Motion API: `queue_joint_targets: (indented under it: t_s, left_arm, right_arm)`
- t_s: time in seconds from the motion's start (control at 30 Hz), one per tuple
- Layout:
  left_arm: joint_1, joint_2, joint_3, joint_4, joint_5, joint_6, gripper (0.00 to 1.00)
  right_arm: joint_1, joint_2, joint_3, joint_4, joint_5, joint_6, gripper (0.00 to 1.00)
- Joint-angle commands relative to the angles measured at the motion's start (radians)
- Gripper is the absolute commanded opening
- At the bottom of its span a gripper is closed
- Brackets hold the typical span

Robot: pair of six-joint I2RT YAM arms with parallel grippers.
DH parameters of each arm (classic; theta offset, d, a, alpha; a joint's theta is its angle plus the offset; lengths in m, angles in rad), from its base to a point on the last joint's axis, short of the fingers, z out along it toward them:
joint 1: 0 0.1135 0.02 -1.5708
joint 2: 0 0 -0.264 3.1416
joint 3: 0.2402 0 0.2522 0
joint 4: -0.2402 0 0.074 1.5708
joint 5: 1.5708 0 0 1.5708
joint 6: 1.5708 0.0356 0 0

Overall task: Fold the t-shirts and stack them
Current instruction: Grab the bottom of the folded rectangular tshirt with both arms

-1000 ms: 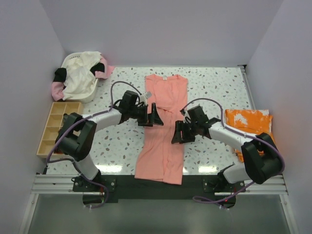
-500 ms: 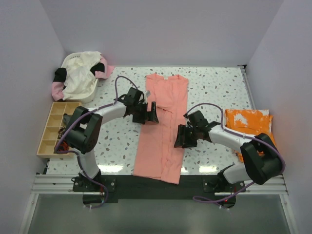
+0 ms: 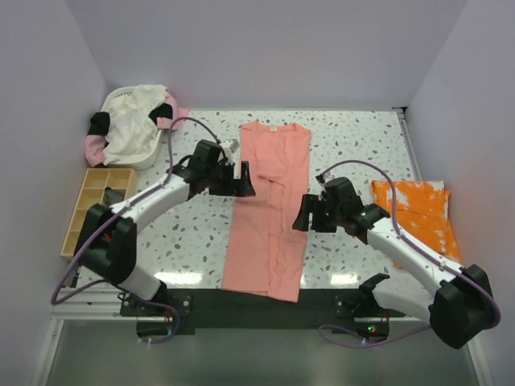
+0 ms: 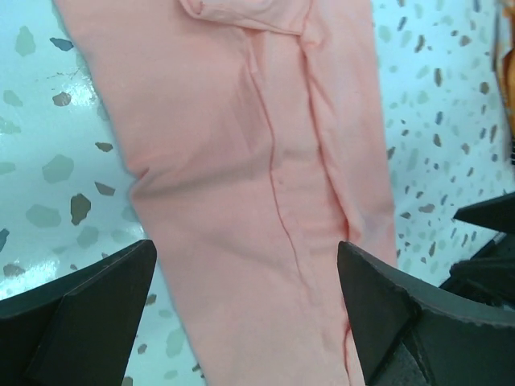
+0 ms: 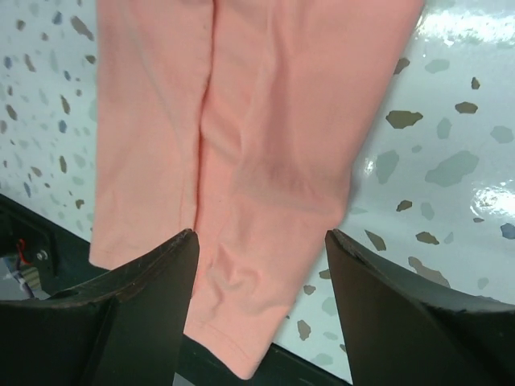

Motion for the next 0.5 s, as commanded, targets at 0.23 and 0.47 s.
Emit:
queue_joint_targets:
  t_s: [0.23,0.47]
  left_arm:
    - [-0.018,-0.449,-0.479,-0.046,0.005,-0.158,1.0]
    - [-0.168,-0.634,-0.534,-0.18,-0.107,-0.325,1.0]
  right_arm:
    - [0.006,-0.321,-0.175,-0.248,-0.087,0.177,0.63]
    - [0.006,-0.528,-0.273,-0.394,-0.131,0.218,0.61]
